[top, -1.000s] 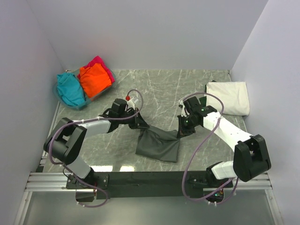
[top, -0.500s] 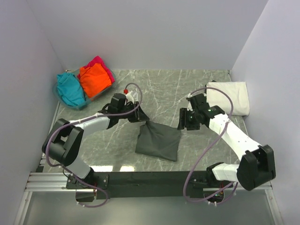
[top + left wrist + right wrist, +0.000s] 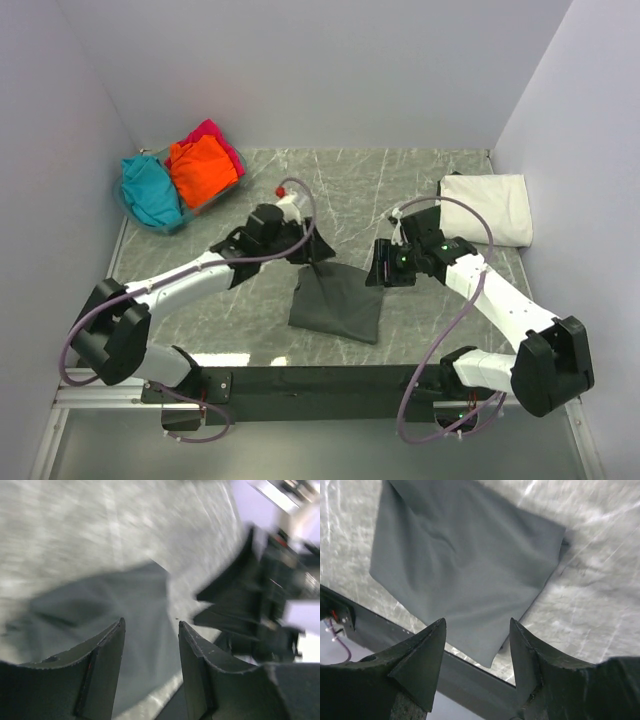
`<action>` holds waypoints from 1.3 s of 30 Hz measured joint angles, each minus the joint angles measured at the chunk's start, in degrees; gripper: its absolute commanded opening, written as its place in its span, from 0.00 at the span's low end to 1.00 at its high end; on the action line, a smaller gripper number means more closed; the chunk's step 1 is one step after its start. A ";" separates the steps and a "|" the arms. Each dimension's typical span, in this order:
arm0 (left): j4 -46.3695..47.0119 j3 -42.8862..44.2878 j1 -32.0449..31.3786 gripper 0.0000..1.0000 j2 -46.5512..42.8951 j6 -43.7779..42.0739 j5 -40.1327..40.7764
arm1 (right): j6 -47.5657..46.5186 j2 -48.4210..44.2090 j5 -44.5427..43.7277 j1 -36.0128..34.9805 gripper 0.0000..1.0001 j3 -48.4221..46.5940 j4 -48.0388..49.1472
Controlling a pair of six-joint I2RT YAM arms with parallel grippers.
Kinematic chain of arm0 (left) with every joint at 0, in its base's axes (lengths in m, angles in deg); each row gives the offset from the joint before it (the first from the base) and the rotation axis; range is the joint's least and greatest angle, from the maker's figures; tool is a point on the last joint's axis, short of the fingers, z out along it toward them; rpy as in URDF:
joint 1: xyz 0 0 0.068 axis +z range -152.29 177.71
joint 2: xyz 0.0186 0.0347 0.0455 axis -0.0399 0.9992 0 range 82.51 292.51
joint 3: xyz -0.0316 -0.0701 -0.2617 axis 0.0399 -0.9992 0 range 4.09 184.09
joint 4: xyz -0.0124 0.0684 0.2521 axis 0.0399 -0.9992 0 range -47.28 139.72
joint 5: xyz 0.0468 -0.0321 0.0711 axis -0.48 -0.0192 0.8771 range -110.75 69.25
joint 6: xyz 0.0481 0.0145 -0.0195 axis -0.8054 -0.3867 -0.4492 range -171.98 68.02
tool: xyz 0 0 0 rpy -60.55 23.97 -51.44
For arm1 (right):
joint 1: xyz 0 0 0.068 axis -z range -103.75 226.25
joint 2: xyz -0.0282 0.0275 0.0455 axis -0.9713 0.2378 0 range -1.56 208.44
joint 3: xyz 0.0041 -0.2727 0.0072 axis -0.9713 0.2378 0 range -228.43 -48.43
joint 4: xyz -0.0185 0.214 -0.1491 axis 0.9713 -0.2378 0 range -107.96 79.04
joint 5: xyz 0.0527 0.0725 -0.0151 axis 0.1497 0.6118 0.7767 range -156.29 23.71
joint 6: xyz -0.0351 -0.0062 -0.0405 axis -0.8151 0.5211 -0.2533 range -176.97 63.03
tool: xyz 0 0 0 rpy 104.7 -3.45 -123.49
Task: Fold and stack the t-shirts
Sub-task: Fold the tshirt
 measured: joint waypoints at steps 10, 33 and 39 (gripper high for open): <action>3.48 -6.71 -8.72 0.51 2.49 2.45 2.29 | 4.31 -0.83 4.79 -2.16 0.61 7.54 6.60; 11.32 -22.14 -8.94 0.52 1.29 11.19 6.64 | 6.16 19.71 4.04 -3.28 0.61 4.11 14.91; 10.34 -21.35 -8.94 0.54 1.29 11.41 7.93 | 5.29 21.49 3.58 -3.28 0.61 1.99 14.99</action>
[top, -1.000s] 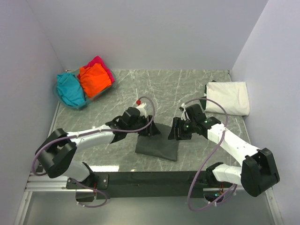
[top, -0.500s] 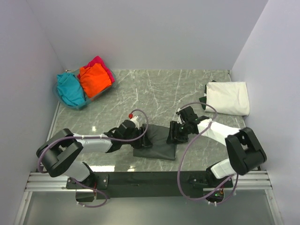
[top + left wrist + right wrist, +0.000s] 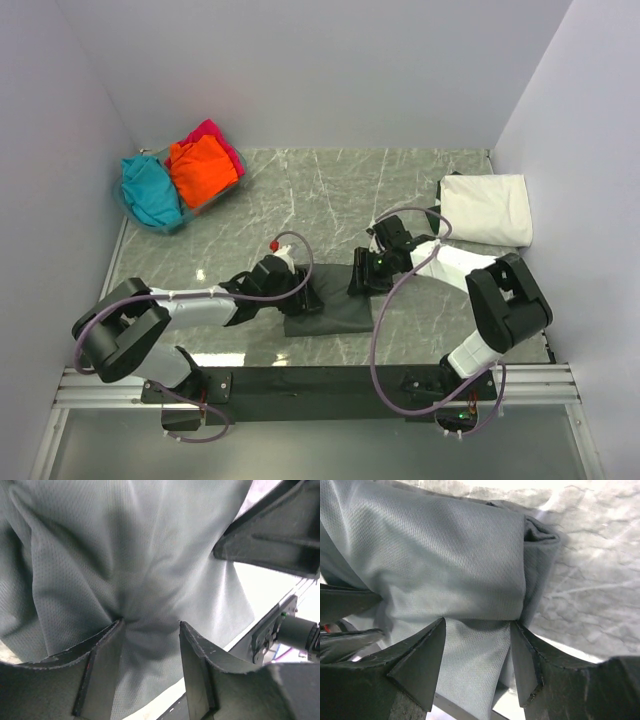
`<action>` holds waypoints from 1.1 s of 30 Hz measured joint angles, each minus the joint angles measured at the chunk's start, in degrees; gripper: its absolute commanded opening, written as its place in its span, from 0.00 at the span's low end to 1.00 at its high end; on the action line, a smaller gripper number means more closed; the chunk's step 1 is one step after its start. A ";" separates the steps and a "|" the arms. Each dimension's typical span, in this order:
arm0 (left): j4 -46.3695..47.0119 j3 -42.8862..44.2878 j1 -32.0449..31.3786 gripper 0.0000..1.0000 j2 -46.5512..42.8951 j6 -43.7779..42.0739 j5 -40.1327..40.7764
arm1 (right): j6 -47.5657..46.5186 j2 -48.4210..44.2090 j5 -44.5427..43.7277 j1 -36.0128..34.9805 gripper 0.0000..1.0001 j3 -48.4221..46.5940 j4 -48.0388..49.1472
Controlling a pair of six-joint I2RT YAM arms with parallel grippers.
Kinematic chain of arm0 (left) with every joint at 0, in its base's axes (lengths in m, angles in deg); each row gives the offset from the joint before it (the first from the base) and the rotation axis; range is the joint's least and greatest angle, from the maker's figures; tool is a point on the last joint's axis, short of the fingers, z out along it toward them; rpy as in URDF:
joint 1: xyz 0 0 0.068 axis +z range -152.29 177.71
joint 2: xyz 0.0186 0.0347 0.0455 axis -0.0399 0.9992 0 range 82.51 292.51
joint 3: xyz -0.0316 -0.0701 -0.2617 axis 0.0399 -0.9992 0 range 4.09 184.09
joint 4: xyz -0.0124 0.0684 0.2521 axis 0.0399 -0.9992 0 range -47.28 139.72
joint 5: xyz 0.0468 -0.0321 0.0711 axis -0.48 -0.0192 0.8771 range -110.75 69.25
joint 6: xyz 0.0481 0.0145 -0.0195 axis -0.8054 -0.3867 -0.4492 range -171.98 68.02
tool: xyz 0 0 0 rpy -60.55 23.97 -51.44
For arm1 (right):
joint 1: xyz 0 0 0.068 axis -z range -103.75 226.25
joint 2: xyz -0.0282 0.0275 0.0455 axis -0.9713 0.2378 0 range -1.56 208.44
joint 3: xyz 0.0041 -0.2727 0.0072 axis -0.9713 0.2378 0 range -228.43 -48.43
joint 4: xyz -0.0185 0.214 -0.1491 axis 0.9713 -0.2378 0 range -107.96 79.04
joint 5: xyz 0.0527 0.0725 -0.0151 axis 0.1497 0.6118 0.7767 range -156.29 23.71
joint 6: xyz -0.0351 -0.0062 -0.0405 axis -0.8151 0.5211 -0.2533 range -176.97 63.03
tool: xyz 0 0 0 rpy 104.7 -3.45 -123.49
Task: Fold and stack the t-shirts
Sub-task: Fold the tshirt, then neatly place the folded tshirt to the corner
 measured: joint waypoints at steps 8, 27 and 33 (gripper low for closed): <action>-7.23 10.14 0.00 0.55 -0.66 -2.49 5.20 | -1.62 -7.80 -1.44 0.00 0.70 0.17 -2.12; -13.62 1.11 0.00 0.56 -9.44 -2.16 8.24 | 0.72 -14.86 6.29 3.63 0.76 14.36 2.75; -12.04 -1.36 0.00 0.56 -8.11 -1.07 8.24 | 3.19 -13.99 9.64 3.89 0.77 16.15 7.65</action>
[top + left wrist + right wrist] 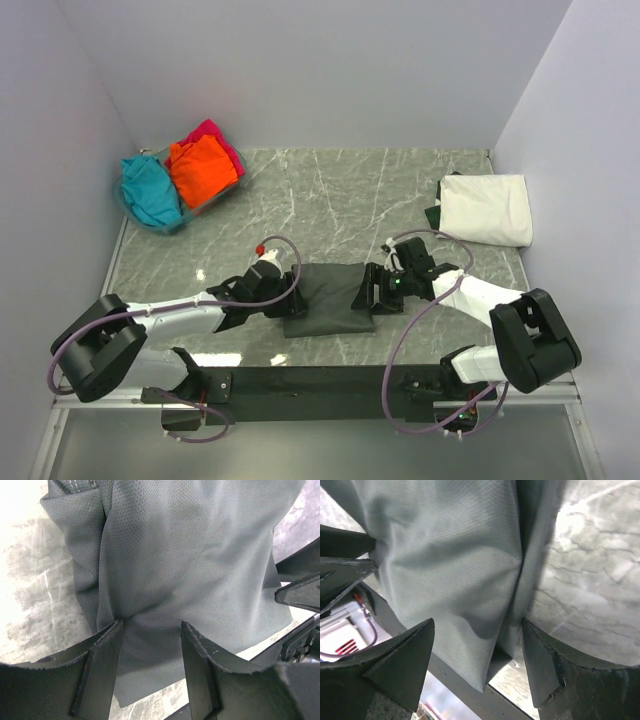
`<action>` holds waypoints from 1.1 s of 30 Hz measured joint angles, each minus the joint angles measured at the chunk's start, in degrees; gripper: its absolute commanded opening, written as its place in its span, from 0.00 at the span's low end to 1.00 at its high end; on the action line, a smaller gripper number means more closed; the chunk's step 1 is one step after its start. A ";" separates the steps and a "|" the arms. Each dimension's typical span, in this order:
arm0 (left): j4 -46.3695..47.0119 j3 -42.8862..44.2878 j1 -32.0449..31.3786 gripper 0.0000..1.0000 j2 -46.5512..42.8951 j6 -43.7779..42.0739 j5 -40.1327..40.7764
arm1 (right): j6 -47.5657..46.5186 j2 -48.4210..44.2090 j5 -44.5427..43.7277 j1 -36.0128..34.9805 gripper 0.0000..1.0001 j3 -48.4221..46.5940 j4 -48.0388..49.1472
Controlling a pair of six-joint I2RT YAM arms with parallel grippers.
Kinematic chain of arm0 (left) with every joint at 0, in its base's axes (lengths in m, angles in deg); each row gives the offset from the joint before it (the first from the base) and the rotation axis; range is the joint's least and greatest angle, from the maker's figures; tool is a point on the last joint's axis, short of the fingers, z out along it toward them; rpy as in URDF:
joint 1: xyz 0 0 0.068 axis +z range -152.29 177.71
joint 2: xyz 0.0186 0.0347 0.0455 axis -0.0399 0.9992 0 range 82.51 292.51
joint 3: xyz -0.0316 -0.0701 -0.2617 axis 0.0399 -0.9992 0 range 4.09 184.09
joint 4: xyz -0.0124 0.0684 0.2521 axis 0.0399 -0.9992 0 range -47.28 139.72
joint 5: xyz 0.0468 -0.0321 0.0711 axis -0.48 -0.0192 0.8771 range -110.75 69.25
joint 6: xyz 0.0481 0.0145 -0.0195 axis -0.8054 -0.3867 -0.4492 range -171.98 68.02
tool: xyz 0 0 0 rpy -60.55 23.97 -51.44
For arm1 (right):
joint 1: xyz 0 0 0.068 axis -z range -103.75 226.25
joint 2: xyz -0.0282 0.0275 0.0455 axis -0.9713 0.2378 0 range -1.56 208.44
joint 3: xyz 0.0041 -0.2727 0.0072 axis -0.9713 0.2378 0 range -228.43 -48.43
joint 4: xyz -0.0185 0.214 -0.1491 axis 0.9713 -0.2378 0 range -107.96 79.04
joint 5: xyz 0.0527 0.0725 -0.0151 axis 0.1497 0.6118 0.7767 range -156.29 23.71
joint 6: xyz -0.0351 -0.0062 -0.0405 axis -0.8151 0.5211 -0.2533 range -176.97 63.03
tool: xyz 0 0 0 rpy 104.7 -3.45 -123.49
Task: Fold and stack the t-shirts
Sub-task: Neatly place the folded tshirt to the corner
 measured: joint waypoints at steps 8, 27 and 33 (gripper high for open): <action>3.26 -0.20 0.00 0.55 1.62 0.04 -0.17 | 2.78 2.25 2.43 -0.55 0.77 0.57 5.38; 4.35 -0.31 0.00 0.55 1.90 0.44 -0.57 | 5.62 9.57 -1.01 -6.49 0.48 -3.56 9.14; 5.20 -0.57 0.00 0.55 1.95 0.81 -0.83 | 6.05 11.93 -1.11 -8.90 0.49 -5.79 9.68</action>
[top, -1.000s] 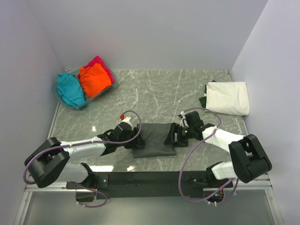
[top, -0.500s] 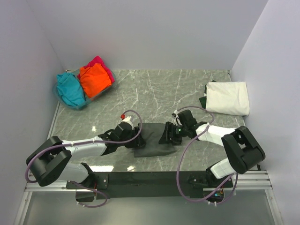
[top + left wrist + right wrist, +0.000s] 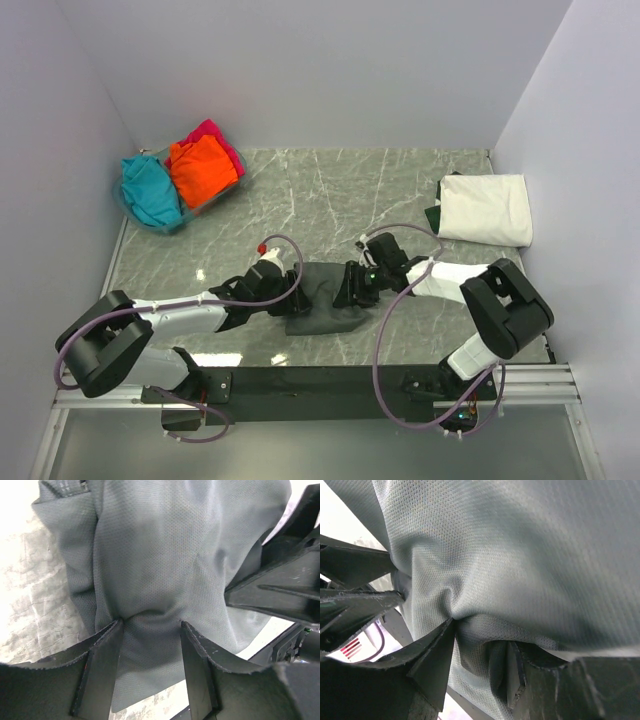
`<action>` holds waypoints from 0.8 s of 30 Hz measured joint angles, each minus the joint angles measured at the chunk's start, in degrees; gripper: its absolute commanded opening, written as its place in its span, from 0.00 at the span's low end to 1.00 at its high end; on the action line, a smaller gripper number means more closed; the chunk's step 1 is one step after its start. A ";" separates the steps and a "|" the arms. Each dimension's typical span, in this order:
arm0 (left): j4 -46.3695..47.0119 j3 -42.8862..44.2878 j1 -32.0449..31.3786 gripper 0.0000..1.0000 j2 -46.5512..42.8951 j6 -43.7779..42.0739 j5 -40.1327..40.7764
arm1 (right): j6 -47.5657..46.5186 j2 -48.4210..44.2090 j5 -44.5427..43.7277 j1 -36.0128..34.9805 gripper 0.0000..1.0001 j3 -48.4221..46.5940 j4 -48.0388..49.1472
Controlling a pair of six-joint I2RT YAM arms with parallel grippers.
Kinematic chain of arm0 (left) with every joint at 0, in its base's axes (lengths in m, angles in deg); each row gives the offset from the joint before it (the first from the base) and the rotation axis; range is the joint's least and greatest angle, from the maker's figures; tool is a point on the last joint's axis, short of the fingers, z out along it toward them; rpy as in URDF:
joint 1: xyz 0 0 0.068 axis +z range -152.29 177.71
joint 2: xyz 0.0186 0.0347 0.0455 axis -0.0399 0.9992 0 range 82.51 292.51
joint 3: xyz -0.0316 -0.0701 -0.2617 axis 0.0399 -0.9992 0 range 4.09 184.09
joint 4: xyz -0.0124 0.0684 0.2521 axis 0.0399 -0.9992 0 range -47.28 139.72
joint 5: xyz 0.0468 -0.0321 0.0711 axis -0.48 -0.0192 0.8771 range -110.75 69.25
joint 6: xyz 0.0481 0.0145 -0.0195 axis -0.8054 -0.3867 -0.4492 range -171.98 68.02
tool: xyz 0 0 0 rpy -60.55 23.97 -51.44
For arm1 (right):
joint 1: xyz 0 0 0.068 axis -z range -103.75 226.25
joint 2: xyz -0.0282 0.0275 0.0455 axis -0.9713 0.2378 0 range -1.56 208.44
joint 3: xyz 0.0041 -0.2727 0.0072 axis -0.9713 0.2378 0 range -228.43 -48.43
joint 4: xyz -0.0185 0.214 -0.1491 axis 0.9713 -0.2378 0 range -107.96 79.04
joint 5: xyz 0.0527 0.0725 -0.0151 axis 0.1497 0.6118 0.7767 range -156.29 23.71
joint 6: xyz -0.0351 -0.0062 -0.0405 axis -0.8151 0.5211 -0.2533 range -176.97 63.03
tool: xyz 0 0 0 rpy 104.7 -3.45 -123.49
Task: Fold and stack the t-shirts
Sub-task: Neatly place the folded tshirt to the corner
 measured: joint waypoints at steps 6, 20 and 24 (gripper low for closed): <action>0.57 -0.11 0.00 0.55 0.13 0.04 -0.35 | 0.11 1.97 -0.98 -1.75 0.12 -0.87 0.48; -9.44 3.50 2.23 0.59 -11.32 -2.21 1.62 | -9.99 1.92 -9.09 3.82 0.00 -12.85 -15.63; -12.04 3.52 5.27 0.59 -16.61 -3.23 2.16 | -14.73 0.61 -13.55 8.46 0.00 -19.34 -21.90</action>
